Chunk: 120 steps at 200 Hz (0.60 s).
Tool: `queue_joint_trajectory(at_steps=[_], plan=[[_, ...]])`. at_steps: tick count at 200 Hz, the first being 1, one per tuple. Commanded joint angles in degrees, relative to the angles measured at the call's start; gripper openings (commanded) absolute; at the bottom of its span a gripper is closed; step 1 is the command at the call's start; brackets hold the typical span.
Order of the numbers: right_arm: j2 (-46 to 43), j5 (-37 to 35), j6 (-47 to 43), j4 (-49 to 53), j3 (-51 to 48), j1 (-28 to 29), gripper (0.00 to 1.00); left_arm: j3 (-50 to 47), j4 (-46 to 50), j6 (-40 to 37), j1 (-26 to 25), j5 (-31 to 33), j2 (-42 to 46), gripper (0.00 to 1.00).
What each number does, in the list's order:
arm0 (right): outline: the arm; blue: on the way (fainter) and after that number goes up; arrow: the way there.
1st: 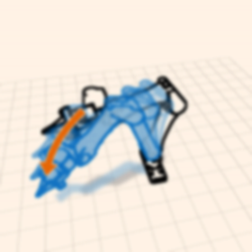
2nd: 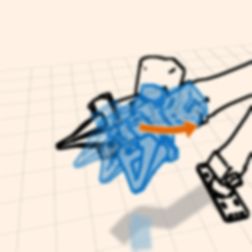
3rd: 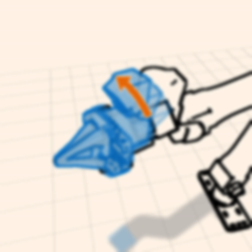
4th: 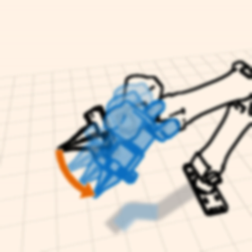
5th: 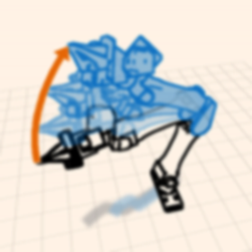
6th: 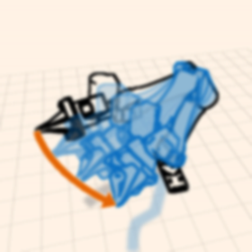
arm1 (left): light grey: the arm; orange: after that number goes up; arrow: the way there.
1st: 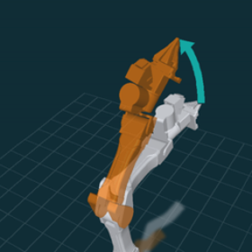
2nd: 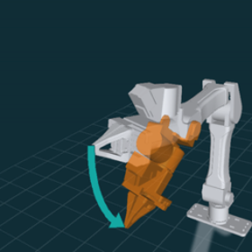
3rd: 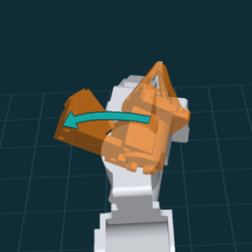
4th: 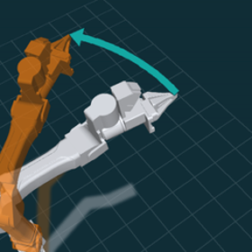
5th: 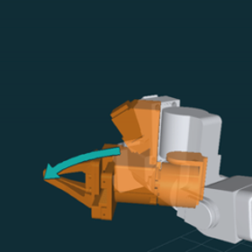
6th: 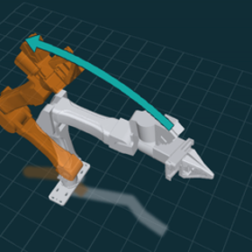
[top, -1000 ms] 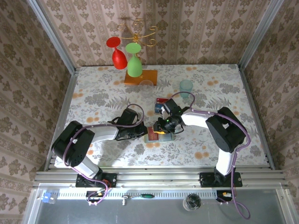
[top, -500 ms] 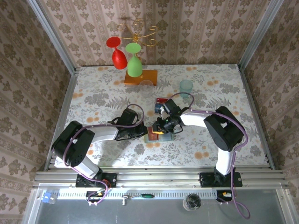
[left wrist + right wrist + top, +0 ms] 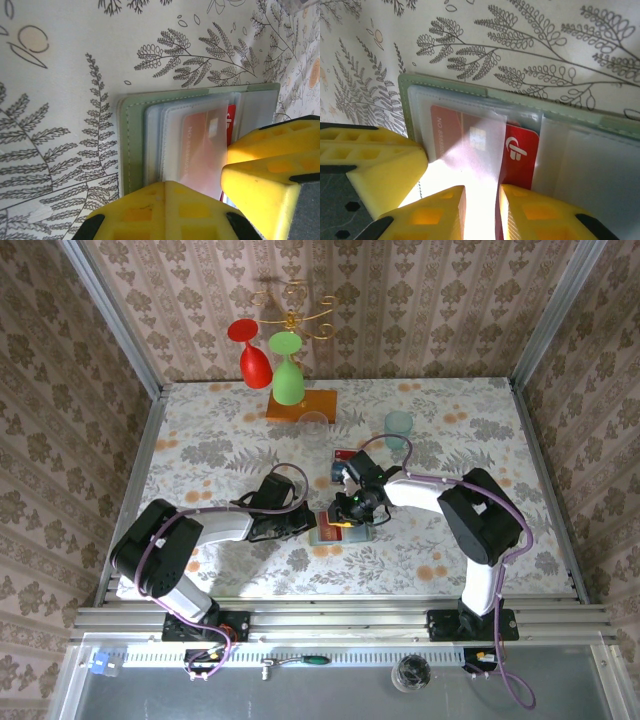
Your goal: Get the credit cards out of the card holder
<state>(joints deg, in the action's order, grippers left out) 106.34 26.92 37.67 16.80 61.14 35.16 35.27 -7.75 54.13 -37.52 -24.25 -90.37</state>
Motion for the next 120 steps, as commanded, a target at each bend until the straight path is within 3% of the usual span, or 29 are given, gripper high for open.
queue_joint_trajectory(at_steps=[1, 73, 120], plan=[[-1.45, -3.19, -1.2, 4.21, 0.91, 0.35, 0.26, -0.73, 1.94, -1.31, -0.22, 0.52, 0.3, 0.0], [-3.43, -4.28, -1.48, 5.2, 0.66, 0.44, 0.26, 0.94, 2.12, -2.21, 0.52, -0.36, -1.39, 0.0], [-5.92, -3.71, -0.35, 3.59, -0.65, 0.35, 0.27, 3.59, 6.05, -2.54, 0.02, 0.02, 2.38, 0.0]])
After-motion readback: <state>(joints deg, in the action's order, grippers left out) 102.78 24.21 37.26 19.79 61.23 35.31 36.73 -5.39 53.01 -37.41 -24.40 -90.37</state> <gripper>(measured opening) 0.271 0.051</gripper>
